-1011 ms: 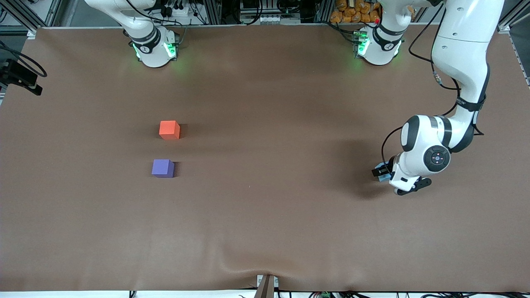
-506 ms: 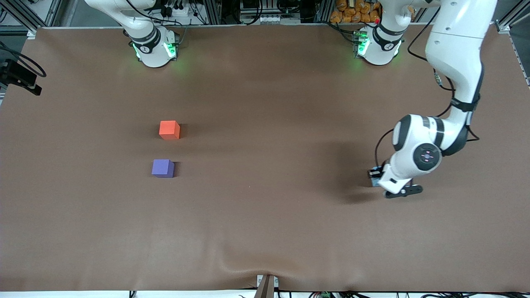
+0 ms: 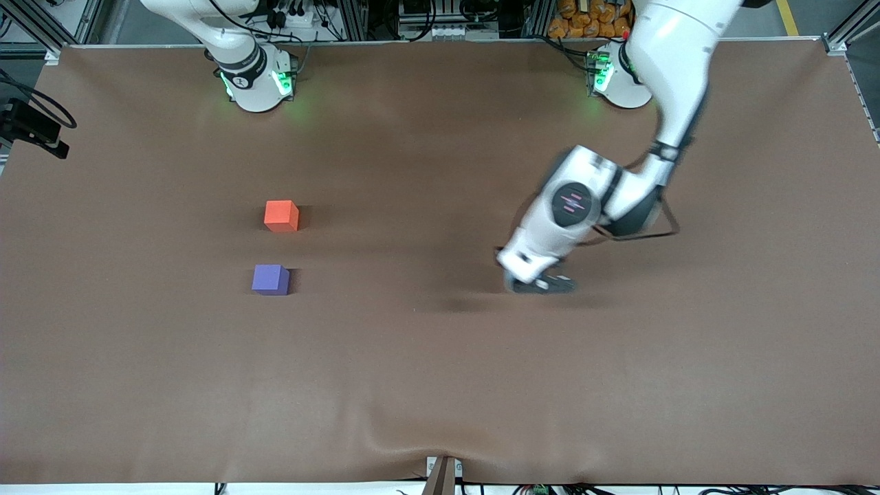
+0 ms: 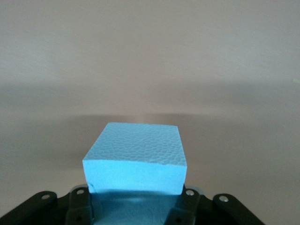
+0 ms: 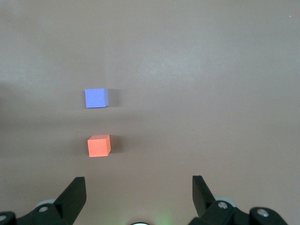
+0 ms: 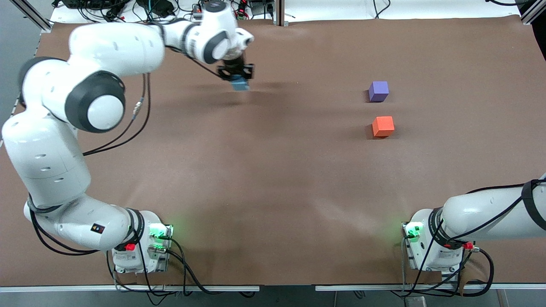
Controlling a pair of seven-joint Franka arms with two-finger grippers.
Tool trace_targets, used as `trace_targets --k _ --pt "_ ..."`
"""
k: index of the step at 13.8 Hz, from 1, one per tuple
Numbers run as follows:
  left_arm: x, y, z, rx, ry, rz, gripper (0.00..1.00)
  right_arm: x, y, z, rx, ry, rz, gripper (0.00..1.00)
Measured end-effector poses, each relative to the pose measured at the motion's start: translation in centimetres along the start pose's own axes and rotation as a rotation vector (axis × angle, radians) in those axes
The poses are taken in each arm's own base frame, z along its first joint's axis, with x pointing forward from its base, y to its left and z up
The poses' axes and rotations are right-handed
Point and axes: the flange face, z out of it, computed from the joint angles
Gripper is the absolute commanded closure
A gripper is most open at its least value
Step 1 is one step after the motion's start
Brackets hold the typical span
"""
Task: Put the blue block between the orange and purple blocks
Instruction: 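Carry the blue block to the table middle and open the left gripper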
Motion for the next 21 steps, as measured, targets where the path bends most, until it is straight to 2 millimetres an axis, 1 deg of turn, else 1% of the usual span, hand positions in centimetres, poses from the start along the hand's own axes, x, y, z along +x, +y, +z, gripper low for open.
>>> trace_targets --k 1,2,3,4,5,6,7,8,9,10,11,12,13,14,15,16,17,18,19,20,21 --pt "-1.6 3.4 0.5 -0.017 -0.007 -0.009 0.85 0.0 0.0 0.0 0.000 0.000 0.000 0.00" --pt "-3.3 6.4 1.4 -0.026 -0.016 -0.012 0.82 0.0 0.0 0.0 0.000 0.000 0.000 0.00" --pt "-4.9 9.0 2.7 -0.028 -0.029 -0.014 0.81 0.0 0.0 0.0 0.000 -0.001 0.000 0.00" --pt "-6.5 11.2 4.3 -0.025 -0.043 -0.016 0.80 0.0 0.0 0.0 0.000 -0.001 0.000 0.00" --pt "-8.1 13.0 6.0 -0.017 -0.058 -0.016 0.67 0.0 0.0 0.0 0.000 -0.001 0.000 0.00" --pt "-9.7 14.7 7.8 -0.008 -0.071 -0.008 0.27 0.0 0.0 0.0 0.000 0.000 0.000 0.00" --pt "-10.9 15.8 9.1 -0.001 -0.079 0.006 0.00 0.0 0.0 0.0 0.000 -0.001 0.000 0.00" --pt "-11.8 16.7 9.8 0.003 -0.081 0.021 0.00 0.0 0.0 0.0 0.000 -0.001 0.000 0.00" --pt "-12.0 17.1 9.9 0.003 -0.075 0.029 0.00 0.0 0.0 0.0 0.000 -0.001 0.000 0.00" --pt "-11.8 17.5 9.3 -0.006 -0.063 0.031 0.00 0.0 0.0 0.0 0.000 -0.001 0.000 0.00" --pt "-11.2 17.6 8.1 -0.016 -0.049 0.027 0.00 0.0 0.0 0.0 0.000 -0.001 0.000 0.00" --pt "-10.5 17.6 6.3 -0.017 -0.041 0.023 0.00 0.0 0.0 0.0 0.000 -0.001 0.000 0.00" --pt "-9.8 17.4 4.1 -0.018 -0.032 0.017 0.00 0.0 0.0 0.0 0.000 -0.001 0.000 0.00" --pt "-8.8 16.8 1.4 -0.020 -0.020 0.004 0.00 0.0 0.0 0.0 0.000 -0.001 0.000 0.00" --pt "-7.4 15.7 -1.8 -0.022 -0.007 -0.018 0.00 0.1 0.0 0.1 0.000 -0.002 0.000 0.00" --pt "-5.9 14.0 -5.1 -0.021 0.004 -0.047 0.00 0.2 0.0 0.3 0.000 -0.008 -0.001 0.00" --pt "-4.2 11.8 -8.2 -0.013 0.011 -0.075 0.00 0.5 -0.1 0.8 0.000 -0.019 -0.001 0.00" --pt "-2.4 9.0 -11.0 0.001 0.013 -0.091 0.00 0.8 -0.1 1.4 0.000 -0.029 -0.002 0.00" --pt "-0.5 5.7 -13.2 0.018 0.007 -0.086 0.00 1.2 -0.2 1.9 -0.001 -0.041 -0.003 0.00" --pt "1.4 2.1 -14.8 0.038 -0.008 -0.074 0.00 1.6 -0.3 2.7 -0.001 -0.055 -0.005 0.00" --pt "3.1 -1.5 -15.9 0.056 -0.028 -0.067 0.00 2.2 -0.4 3.7 -0.001 -0.074 -0.009 0.00"
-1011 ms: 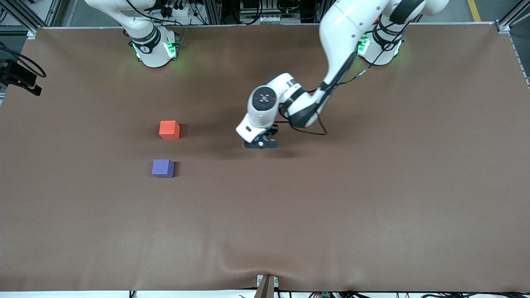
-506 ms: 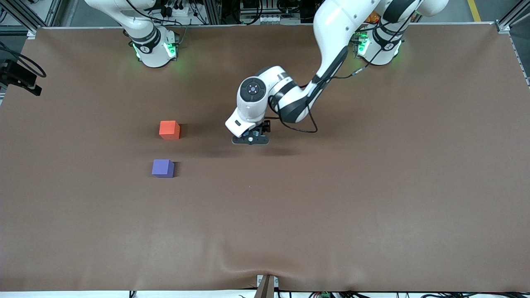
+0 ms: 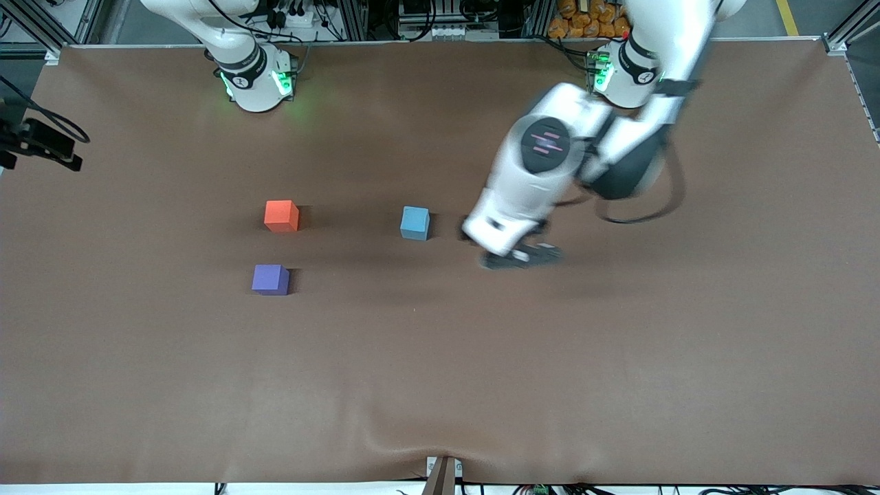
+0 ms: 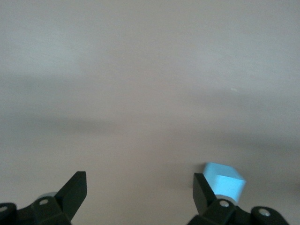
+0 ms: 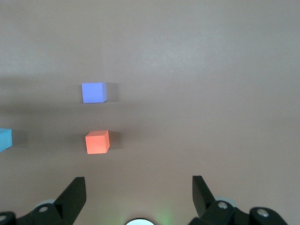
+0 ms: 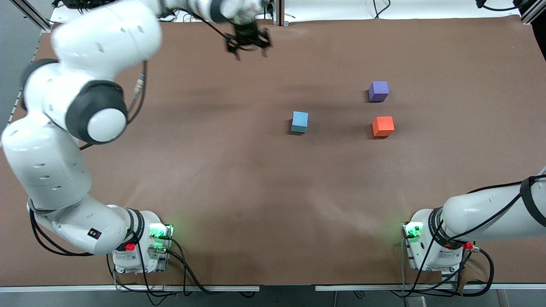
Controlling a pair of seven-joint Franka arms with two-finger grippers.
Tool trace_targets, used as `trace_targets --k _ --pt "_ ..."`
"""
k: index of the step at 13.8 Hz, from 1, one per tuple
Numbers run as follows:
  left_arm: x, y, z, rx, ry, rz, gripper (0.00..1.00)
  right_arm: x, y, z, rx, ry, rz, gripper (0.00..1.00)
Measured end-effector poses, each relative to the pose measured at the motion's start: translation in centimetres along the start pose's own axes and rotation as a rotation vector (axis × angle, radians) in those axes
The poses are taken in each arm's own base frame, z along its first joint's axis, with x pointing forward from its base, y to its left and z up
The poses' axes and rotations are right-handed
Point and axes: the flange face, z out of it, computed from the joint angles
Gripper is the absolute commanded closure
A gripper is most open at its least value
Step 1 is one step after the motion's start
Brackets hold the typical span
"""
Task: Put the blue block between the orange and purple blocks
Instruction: 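Reach the right gripper to the blue block while the left gripper withdraws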
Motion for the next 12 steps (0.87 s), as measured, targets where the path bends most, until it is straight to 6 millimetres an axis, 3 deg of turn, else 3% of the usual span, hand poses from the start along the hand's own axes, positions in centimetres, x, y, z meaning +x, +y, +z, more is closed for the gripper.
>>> trace_targets --k 3,5,7,10,12 --pt "4.1 -10.7 -1.8 0.049 -0.053 0.014 0.00 1.8 -1.0 2.7 -0.001 -0.056 -0.022 0.00" --pt "4.7 -15.9 -3.3 0.077 -0.053 0.039 0.00 2.0 -3.4 3.6 -0.001 -0.093 -0.063 0.00" --pt "3.8 -18.5 -5.1 0.085 -0.044 0.077 0.00 1.9 -6.4 4.4 0.043 -0.120 -0.103 0.00" --pt "1.4 -21.7 -7.4 0.121 -0.026 0.126 0.00 2.1 -8.7 6.9 0.125 -0.160 -0.104 0.00" --pt "0.6 -26.0 -9.3 0.133 -0.012 0.166 0.00 2.3 -11.4 8.4 0.124 -0.159 -0.066 0.00"
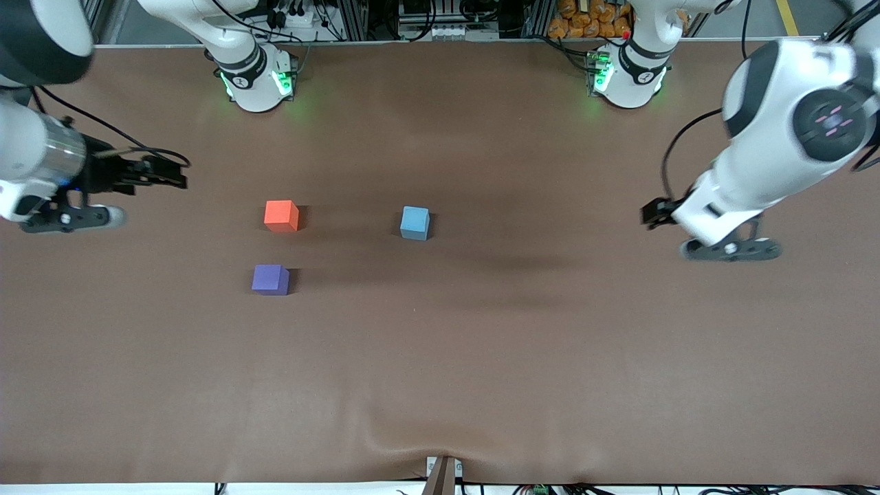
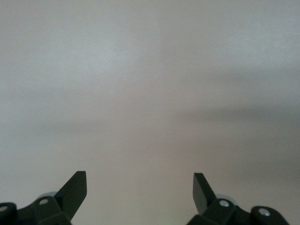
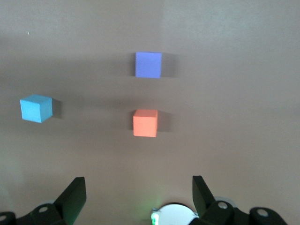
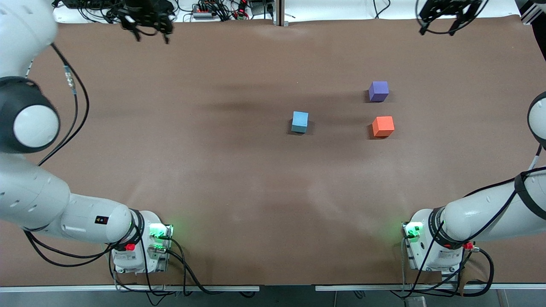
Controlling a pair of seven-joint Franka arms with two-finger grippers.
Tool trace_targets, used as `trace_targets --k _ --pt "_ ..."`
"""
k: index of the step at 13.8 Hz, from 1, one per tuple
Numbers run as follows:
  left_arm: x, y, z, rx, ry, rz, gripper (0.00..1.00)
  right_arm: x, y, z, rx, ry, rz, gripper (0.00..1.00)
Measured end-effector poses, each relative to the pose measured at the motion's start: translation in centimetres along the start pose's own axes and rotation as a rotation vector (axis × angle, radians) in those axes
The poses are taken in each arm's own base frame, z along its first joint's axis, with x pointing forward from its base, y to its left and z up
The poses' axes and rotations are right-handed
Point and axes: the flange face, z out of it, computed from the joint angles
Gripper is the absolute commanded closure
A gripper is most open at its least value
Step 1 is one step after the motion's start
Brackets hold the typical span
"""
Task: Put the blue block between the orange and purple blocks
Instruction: 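Reach the right gripper to the blue block while the left gripper withdraws, then close the right gripper on the light-blue block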
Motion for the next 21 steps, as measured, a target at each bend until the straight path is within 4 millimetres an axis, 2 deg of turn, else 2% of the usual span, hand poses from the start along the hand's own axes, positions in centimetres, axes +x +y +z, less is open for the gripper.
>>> trace_targets --k 2,3,5,6,9,11,14,17,19,21 --pt "-1.7 -4.7 -1.4 -0.002 -0.007 0.004 0.00 0.3 -4.9 2.2 -0.011 0.021 0.046 0.00" --pt "-2.4 -5.8 -2.3 -0.005 -0.005 -0.010 0.00 0.4 -7.8 3.7 -0.018 0.036 0.063 0.00" --pt "-3.4 -6.0 -4.9 -0.007 0.029 -0.029 0.00 -0.1 -13.1 7.4 -0.029 0.061 0.079 0.00" --pt "-3.7 -5.6 -6.4 -0.007 0.042 -0.036 0.00 -0.4 -15.0 9.2 -0.033 0.070 0.078 0.00" --pt "-4.6 -4.9 -9.3 -0.008 0.050 -0.035 0.00 -1.0 -18.3 14.4 -0.021 0.111 0.046 0.00" --pt "-4.9 -4.7 -9.8 -0.023 0.040 -0.034 0.00 -1.5 -20.1 17.8 0.009 0.124 0.070 0.00" --pt "-5.1 -4.6 -10.0 -0.032 0.030 -0.033 0.00 -2.2 -24.1 22.5 0.005 0.134 0.106 0.00" --pt "-5.1 -5.6 -11.4 -0.035 0.060 -0.052 0.00 -2.1 -27.9 27.5 0.011 0.172 0.115 0.00" --pt "-5.2 -5.7 -12.0 -0.035 0.073 -0.053 0.00 -1.8 -29.6 30.8 0.018 0.201 0.112 0.00" --pt "-5.2 -5.4 -12.0 -0.034 0.068 -0.049 0.00 -1.0 -30.4 33.2 0.020 0.218 0.107 0.00"
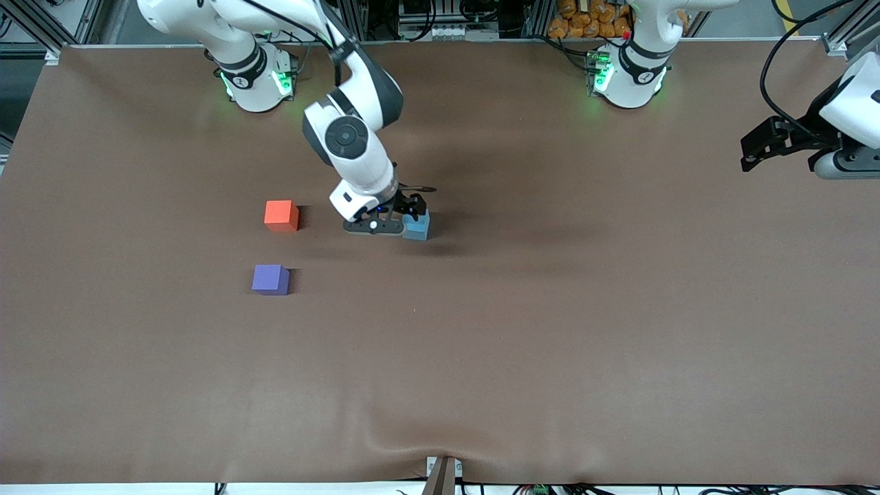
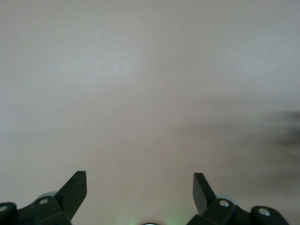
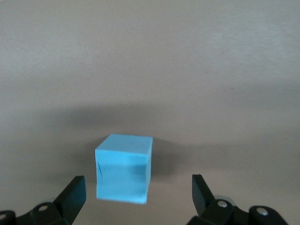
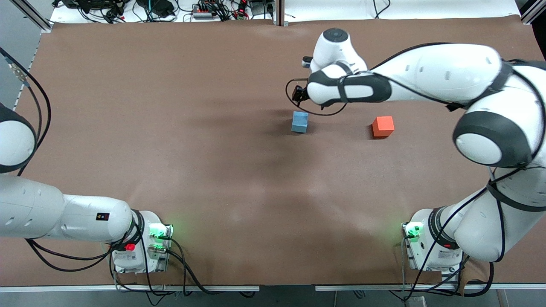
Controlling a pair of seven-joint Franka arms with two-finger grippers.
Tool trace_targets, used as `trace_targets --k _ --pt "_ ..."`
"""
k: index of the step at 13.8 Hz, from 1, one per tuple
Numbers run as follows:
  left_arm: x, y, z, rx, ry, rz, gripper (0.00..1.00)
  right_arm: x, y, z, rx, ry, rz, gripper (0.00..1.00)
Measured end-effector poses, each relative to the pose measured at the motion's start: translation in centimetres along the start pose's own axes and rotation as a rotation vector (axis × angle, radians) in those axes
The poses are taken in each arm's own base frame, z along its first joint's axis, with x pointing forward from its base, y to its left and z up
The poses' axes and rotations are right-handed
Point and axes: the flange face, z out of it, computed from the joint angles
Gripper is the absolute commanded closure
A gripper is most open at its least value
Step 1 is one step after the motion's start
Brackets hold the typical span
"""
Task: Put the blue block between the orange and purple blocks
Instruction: 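Close the right gripper on the light-blue block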
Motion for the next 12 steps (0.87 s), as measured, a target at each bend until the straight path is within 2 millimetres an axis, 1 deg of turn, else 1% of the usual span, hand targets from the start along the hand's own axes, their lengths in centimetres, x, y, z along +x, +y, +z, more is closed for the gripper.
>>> trace_targets --k 1,4,6,8,10,12 --pt "0.0 0.1 0.0 0.000 -0.004 0.002 0.00 0.4 -0.2 0.6 0.000 0.003 0.001 0.00" --pt "-0.3 0.5 0.2 0.001 -0.022 0.010 0.00 1.1 -0.6 1.1 -0.001 0.005 0.003 0.00" --pt "-0.5 0.6 0.3 -0.011 -0.045 0.008 0.00 0.9 -0.8 1.8 -0.008 -0.002 0.004 0.00" --pt "-0.6 0.3 0.3 -0.023 -0.051 0.000 0.00 0.5 -1.0 2.8 -0.020 -0.012 0.026 0.00" --pt "-0.6 -0.2 0.2 -0.024 -0.050 -0.007 0.00 -0.1 -1.5 3.9 -0.030 -0.020 0.065 0.00" --pt "-0.6 -0.1 0.1 -0.025 -0.050 -0.005 0.00 -0.2 -2.2 4.4 -0.031 -0.019 0.091 0.00"
